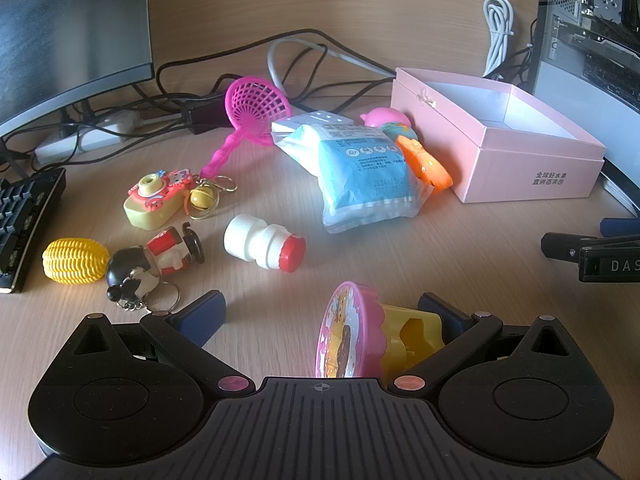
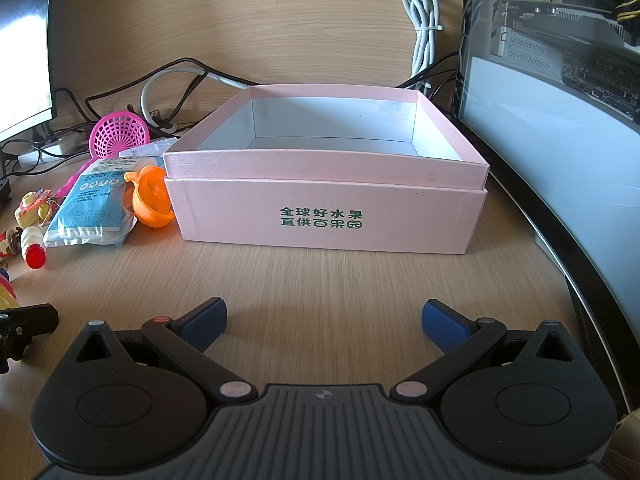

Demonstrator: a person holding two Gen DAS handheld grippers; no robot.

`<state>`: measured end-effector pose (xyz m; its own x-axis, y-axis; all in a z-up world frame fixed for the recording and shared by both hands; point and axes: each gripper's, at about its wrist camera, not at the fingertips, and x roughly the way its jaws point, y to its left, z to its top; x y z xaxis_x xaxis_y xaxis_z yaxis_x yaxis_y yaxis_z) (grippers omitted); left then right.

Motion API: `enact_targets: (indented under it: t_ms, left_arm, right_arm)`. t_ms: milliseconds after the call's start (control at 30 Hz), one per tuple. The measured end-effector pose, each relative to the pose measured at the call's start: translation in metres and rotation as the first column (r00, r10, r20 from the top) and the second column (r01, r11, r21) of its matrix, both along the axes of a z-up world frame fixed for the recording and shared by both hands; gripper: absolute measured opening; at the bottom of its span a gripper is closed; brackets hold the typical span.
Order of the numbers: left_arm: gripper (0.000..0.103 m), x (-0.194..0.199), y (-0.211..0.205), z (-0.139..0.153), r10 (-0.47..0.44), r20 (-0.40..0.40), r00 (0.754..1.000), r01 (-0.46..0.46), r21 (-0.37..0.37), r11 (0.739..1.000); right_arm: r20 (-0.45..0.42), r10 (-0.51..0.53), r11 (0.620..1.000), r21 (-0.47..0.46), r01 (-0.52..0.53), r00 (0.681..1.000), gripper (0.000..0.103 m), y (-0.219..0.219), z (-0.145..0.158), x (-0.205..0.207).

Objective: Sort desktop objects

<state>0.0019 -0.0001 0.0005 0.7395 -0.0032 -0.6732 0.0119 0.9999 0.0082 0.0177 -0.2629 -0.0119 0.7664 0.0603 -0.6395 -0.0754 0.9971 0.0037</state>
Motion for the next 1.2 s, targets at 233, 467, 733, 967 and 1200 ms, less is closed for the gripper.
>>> enact_targets:
  t_ms: [233, 467, 733, 967, 1200]
  left_arm:
    - [0.103, 0.0, -0.001, 0.0, -0.004, 0.0, 1.0, 0.004, 0.0, 1.0]
    - [0.103, 0.001, 0.0, 0.0, -0.003, 0.0, 1.0, 0.003, 0.002, 1.0]
    - [0.103, 0.001, 0.0, 0.0, -0.007, -0.001, 1.0, 0.007, 0.002, 1.0]
    - [0.103, 0.002, 0.004, 0.011, 0.0, -0.017, 1.0, 0.001, 0.017, 1.0]
    - [0.103, -0.024, 0.046, 0.073, 0.054, 0.049, 0.997, -0.052, -0.048, 0.997]
  right_arm:
    - [0.0, -0.001, 1.0, 0.0, 0.001, 1.0, 0.103, 0.0, 0.0, 0.0]
    - [0.0, -0.001, 1.0, 0.0, 0.001, 1.0, 0.103, 0.0, 0.0, 0.0]
    - [0.0, -0.002, 1.0, 0.0, 0.002, 1.0, 0.103, 0.007, 0.001, -0.002]
    - [-0.072, -0.057, 0.998, -0.002, 0.057, 0.996, 0.103, 0.023, 0.008, 0.007]
    - [-0.169, 0.002, 1.0, -0.013, -0.004, 0.986, 0.103, 0.019, 0.013, 0.02]
